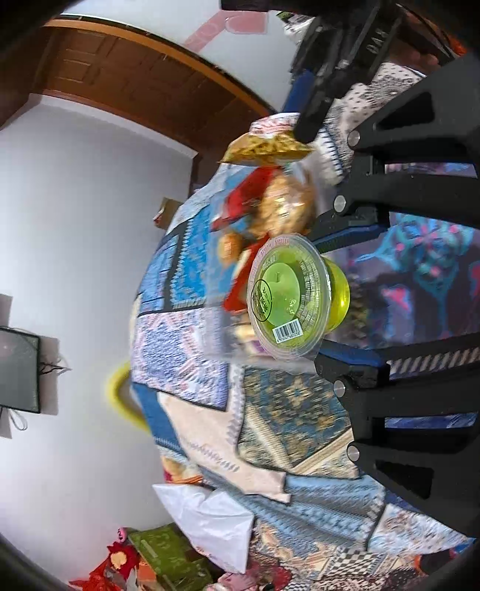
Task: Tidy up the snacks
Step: 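Place the jelly cup in the box with left gripper while right drops Karapo packet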
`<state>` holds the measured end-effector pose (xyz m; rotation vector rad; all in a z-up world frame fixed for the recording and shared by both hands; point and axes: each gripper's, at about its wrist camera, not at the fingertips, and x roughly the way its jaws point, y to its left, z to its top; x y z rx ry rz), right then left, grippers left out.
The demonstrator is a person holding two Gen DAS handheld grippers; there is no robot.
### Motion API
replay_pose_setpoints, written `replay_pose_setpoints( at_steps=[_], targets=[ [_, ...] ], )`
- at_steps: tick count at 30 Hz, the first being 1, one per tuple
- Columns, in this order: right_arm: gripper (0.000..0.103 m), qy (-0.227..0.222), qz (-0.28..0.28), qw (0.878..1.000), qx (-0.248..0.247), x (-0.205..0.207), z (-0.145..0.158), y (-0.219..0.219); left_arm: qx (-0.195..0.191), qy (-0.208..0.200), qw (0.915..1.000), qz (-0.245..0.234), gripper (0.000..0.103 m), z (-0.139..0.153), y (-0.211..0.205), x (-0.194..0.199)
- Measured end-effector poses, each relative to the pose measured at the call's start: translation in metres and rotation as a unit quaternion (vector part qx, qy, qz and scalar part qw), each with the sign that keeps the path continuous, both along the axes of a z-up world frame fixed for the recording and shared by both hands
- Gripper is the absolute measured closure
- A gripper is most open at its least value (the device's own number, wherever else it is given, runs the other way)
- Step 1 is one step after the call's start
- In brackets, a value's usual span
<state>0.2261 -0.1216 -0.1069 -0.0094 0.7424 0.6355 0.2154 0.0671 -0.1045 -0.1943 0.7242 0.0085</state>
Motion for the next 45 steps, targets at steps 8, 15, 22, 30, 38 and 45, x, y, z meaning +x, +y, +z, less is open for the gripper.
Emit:
replay_pose_setpoints(
  at_steps=[8,15,22,30,38,45],
  targets=[
    [0.065,0.006,0.012,1.000,0.001,0.016,-0.010,0.026,0.016,-0.004,0.9997,0.018,0.057,0.002,0.014,0.038],
    [0.065,0.019,0.009,1.000,-0.008,0.034,-0.023,0.041,0.017,0.016,0.9990,0.037,0.057,-0.022,0.025,0.069],
    [0.065,0.027,0.013,0.999,-0.015,0.039,-0.035,0.053,0.013,0.027,0.9985,0.045,0.057,-0.038,0.029,0.078],
    [0.063,0.034,0.025,0.999,-0.025,0.029,-0.037,0.053,0.037,0.022,0.9984,0.036,0.036,-0.033,0.027,0.072],
    [0.044,0.045,0.022,0.998,-0.026,0.023,-0.032,0.047,0.033,0.007,0.9990,0.028,0.035,-0.014,0.026,0.049],
    [0.044,0.025,0.003,1.000,-0.004,0.012,-0.001,0.026,0.034,-0.033,0.9986,0.026,0.035,0.022,0.020,0.008]
  ],
)
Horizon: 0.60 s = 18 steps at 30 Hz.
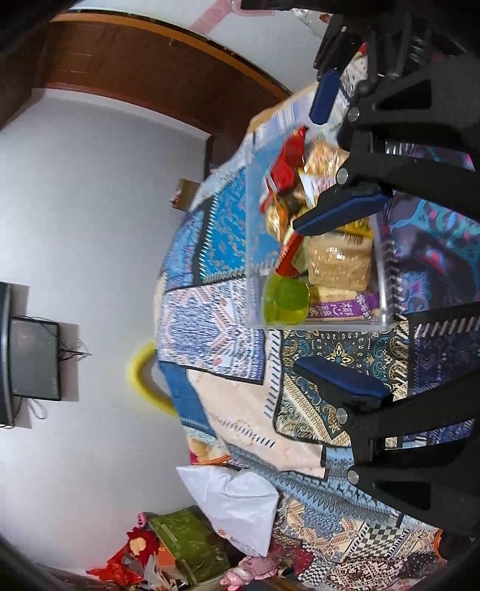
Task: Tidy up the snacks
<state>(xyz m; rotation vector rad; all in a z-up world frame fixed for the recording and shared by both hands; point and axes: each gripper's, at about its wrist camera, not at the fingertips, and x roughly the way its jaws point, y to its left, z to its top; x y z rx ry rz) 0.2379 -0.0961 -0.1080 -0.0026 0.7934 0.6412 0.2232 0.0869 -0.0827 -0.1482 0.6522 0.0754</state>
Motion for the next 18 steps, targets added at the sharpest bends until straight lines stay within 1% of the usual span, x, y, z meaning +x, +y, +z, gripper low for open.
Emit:
replay_pose_setpoints(
  at_steps=[4,9,10,11,12,13,15,16,17,18],
  targets=[
    [0.044,-0.031,-0.009,0.999,0.018,-0.016,0.032,-0.014,0.007,-0.045,0.9989,-0.009,0.035,0.034,-0.011,-0.031],
    [0.044,-0.084,-0.018,0.995,0.047,-0.046,0.077,-0.033,0.020,-0.103,0.9943,-0.018,0.035,0.074,-0.028,-0.074],
    [0.044,-0.095,-0.020,0.994,0.052,-0.052,0.085,-0.036,0.021,-0.115,0.9930,-0.019,0.035,0.081,-0.031,-0.082],
    [0.042,-0.104,-0.021,0.993,0.057,-0.059,0.092,-0.038,0.024,-0.127,0.9914,-0.020,0.031,0.089,-0.034,-0.092],
    [0.038,-0.113,-0.022,0.991,0.062,-0.065,0.099,-0.041,0.026,-0.138,0.9899,-0.018,0.027,0.094,-0.037,-0.101],
    [0.035,-0.126,-0.024,0.989,0.067,-0.073,0.106,-0.044,0.029,-0.149,0.9882,-0.016,0.025,0.099,-0.039,-0.108],
    [0.026,-0.156,-0.032,0.984,0.078,-0.091,0.122,-0.051,0.037,-0.169,0.9849,-0.014,0.019,0.108,-0.044,-0.124],
    [0.024,-0.163,-0.033,0.983,0.080,-0.096,0.126,-0.053,0.040,-0.176,0.9834,-0.013,0.016,0.111,-0.047,-0.131],
    [0.020,-0.175,-0.035,0.980,0.084,-0.104,0.132,-0.056,0.043,-0.185,0.9818,-0.010,0.010,0.115,-0.049,-0.139],
    [0.017,-0.185,-0.036,0.978,0.087,-0.112,0.137,-0.058,0.043,-0.190,0.9808,-0.009,0.008,0.118,-0.050,-0.143]
  ],
)
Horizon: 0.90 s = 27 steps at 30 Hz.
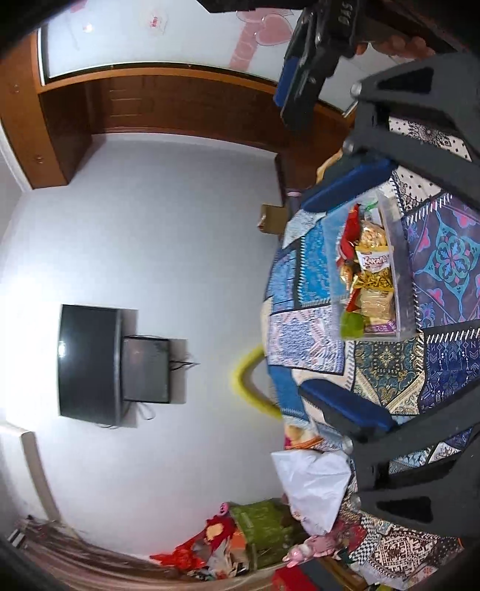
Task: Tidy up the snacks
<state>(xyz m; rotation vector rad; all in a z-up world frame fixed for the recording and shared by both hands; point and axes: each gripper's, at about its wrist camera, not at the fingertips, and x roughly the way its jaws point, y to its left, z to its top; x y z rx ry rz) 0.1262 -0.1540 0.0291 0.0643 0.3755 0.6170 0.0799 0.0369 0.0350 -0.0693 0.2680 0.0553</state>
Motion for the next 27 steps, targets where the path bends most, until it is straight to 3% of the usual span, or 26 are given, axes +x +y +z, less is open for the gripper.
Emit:
replay_pose_setpoints(
  at_steps=[5,15,27],
  targets=[
    [0.000,-0.029,-0.010,1.000,0.008,-0.023,0.011,-0.006,-0.007,-0.013,0.9999,-0.001,0.002,0.008,-0.004,-0.020],
    [0.000,-0.029,-0.014,0.999,0.005,-0.041,0.006,-0.009,-0.014,-0.019,0.9997,-0.004,0.002,0.012,-0.007,-0.042],
    [0.000,-0.027,-0.014,1.000,0.005,-0.048,0.005,-0.014,-0.016,-0.007,0.9998,-0.008,0.002,0.006,-0.012,-0.042]
  ],
)
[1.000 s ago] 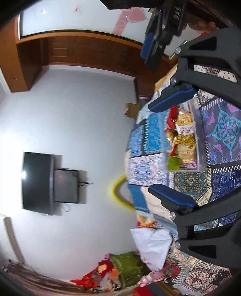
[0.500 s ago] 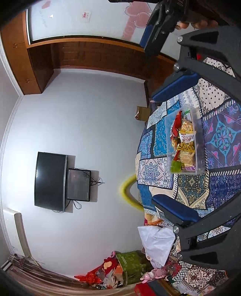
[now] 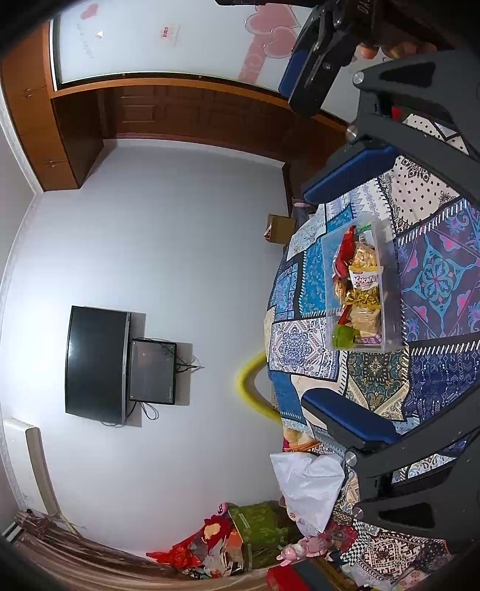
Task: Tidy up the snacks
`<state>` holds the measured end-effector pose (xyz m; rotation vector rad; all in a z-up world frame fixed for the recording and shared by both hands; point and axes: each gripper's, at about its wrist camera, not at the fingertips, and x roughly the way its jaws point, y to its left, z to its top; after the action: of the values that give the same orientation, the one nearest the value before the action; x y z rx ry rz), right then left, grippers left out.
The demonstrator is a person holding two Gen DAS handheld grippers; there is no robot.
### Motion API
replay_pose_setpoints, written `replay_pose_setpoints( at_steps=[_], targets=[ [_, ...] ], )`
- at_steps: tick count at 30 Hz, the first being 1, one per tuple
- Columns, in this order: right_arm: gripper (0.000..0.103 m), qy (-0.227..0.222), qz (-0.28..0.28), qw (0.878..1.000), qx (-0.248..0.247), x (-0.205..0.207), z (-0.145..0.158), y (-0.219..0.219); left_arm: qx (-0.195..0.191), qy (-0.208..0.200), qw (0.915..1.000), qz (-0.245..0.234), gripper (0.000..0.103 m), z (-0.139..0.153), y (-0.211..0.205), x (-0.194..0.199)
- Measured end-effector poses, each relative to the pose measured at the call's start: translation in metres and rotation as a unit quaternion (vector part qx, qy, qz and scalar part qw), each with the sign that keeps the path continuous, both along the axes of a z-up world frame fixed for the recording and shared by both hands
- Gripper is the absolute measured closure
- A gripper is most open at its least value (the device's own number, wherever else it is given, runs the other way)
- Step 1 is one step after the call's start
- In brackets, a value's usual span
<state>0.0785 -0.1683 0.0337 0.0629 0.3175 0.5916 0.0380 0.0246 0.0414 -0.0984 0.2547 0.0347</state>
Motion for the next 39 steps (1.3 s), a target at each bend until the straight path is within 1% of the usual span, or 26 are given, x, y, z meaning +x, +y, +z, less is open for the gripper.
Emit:
replay_pose_setpoints(
  at_steps=[18,39],
  targets=[
    [0.000,0.007,0.003,1.000,0.000,0.0013,-0.0029,-0.0012,-0.001,0.009,1.0000,-0.004,0.002,-0.0035,-0.0018,0.0066],
    [0.000,0.008,0.003,1.000,-0.002,0.0020,-0.0025,-0.0013,-0.002,0.008,1.0000,-0.005,0.002,-0.0048,-0.0006,0.0068]
  ],
)
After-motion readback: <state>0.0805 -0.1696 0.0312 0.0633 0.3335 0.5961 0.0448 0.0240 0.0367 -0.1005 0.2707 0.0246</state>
